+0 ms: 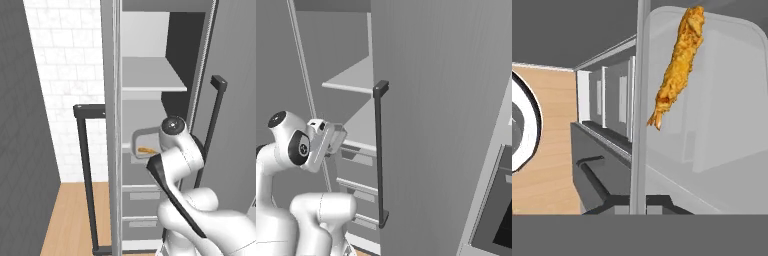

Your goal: Take the meat container that has the shrimp and place it on the second highest rack of the freezer. Then take the vegetable container that has the squash and carrot and place it on the highest rack of the freezer.

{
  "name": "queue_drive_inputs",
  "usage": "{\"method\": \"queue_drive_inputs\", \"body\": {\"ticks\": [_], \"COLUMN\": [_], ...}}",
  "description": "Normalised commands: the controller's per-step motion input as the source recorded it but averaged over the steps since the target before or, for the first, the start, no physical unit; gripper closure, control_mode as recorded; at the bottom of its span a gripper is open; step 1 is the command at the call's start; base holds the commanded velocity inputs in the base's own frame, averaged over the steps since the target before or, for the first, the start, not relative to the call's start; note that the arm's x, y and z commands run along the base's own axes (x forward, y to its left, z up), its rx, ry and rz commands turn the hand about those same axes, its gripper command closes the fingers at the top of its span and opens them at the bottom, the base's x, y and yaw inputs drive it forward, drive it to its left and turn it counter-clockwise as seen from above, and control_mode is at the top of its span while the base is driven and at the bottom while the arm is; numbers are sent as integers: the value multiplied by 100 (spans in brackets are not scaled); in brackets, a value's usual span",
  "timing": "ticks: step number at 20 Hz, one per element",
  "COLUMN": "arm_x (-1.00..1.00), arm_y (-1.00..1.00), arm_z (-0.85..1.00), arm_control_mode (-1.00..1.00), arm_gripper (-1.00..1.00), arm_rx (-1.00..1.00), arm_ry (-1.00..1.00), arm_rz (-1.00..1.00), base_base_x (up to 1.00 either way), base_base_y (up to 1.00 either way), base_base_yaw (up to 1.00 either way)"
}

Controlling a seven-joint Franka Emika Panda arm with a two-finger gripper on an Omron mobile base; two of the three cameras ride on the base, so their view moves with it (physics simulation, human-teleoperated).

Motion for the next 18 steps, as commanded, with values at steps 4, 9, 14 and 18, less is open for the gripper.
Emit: {"method": "queue_drive_inputs", "body": {"ticks": [4, 9, 14, 18], "arm_x": [73, 79, 80, 78], "arm_y": [-24, -14, -8, 0], "arm_z": [0, -1, -8, -18], "arm_control_mode": [-100, -100, -100, -100], "arm_gripper": [100, 100, 100, 100], "arm_rx": [0, 0, 0, 0], "arm_ry": [0, 0, 0, 0], "arm_rz": [-14, -25, -26, -21], "base_base_x": [0, 0, 0, 0], "base_base_y": [0, 0, 0, 0], "base_base_yaw": [0, 0, 0, 0]}}
